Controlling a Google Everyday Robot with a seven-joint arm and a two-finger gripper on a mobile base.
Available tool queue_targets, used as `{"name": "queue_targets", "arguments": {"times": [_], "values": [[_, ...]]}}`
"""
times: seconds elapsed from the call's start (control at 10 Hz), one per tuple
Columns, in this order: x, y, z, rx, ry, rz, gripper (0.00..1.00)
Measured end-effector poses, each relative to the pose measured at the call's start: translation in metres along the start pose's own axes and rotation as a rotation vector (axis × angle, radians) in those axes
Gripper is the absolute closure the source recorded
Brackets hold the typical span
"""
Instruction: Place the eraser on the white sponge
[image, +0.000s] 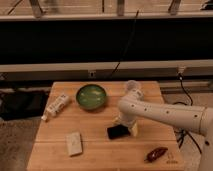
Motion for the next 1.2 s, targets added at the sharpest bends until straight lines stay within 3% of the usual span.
{"name": "queue_targets", "arguments": {"times": [0.3, 0.7, 1.0, 1.1, 1.2], "values": [[-0.004, 0.001, -0.008, 0.019, 0.001, 0.015, 0.20], [-0.006, 0.005, 0.003, 0.028, -0.035, 0.043, 0.22], [-0.012, 0.005, 0.005, 0.032, -0.054, 0.041, 0.46], [-0.015, 0.003, 0.004, 0.035, -0.064, 0.035, 0.60], [-0.017, 0.003, 0.003, 0.034, -0.070, 0.032, 0.68]]}}
